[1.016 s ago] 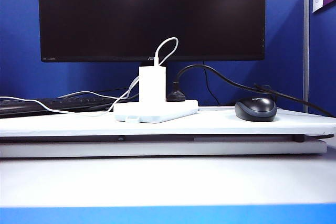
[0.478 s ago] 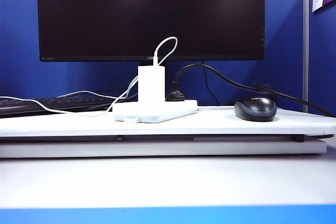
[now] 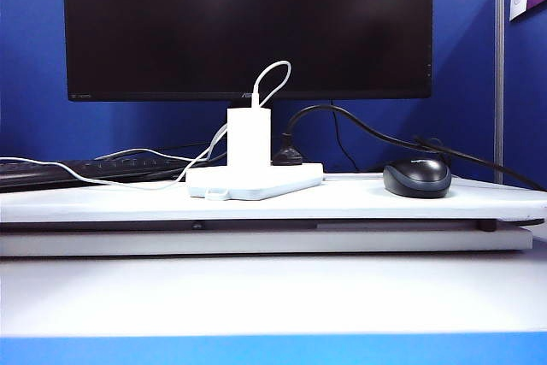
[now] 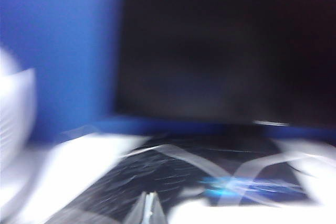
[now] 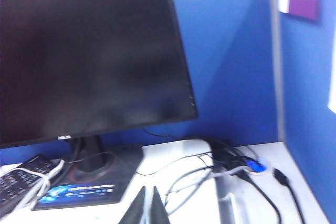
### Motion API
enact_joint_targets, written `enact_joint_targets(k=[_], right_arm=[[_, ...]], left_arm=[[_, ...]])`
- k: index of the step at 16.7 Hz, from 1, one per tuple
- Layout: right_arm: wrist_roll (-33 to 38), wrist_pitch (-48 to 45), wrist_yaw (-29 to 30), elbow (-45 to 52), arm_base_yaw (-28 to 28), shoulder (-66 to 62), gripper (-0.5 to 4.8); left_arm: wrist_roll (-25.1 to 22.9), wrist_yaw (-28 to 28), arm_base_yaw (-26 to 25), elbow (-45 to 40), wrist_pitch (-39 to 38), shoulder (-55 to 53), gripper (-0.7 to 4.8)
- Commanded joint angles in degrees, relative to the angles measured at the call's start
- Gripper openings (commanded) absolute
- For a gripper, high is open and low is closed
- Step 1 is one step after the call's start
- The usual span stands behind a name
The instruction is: Unplug the white charger from the socket, then place it next to the socket.
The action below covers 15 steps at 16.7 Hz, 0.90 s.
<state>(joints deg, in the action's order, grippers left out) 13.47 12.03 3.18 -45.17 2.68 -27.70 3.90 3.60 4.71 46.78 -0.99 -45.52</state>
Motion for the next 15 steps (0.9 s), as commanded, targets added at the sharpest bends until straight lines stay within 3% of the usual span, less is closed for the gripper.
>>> enact_joint_targets(k=[1, 4, 7, 10, 11, 15], right_arm=[[-2.1, -0.1, 8.9, -10.2, 0.0, -12.1, -0.02], [-3.4, 0.0, 19.6, -16.5, 0.1, -22.9, -0.01], [-3.6, -0.5, 26.3, -18.9, 2.4, -30.9, -0.01], [-8.7, -2.6, 26.3, -20.0, 8.2, -35.5, -0.01], [-9.2, -5.7, 24.8, -20.0, 12.6, -38.1, -0.01], [-9.3, -7.6, 23.8, -20.0, 18.8, -46.0, -0.01]], left_arm=[[-3.9, 23.3, 0.0, 12.9, -1.4, -12.7, -0.05], [-4.6, 33.0, 0.3, 20.7, -1.5, -22.2, -0.05], [-6.9, 37.7, 1.7, 21.6, -3.0, -26.4, -0.05], [-12.4, 37.6, 5.1, 21.6, -8.4, -27.1, -0.05], [-13.0, 37.1, 6.9, 21.6, -10.4, -27.5, -0.05], [-14.4, 26.8, 10.6, 21.6, -18.8, -28.5, -0.05]])
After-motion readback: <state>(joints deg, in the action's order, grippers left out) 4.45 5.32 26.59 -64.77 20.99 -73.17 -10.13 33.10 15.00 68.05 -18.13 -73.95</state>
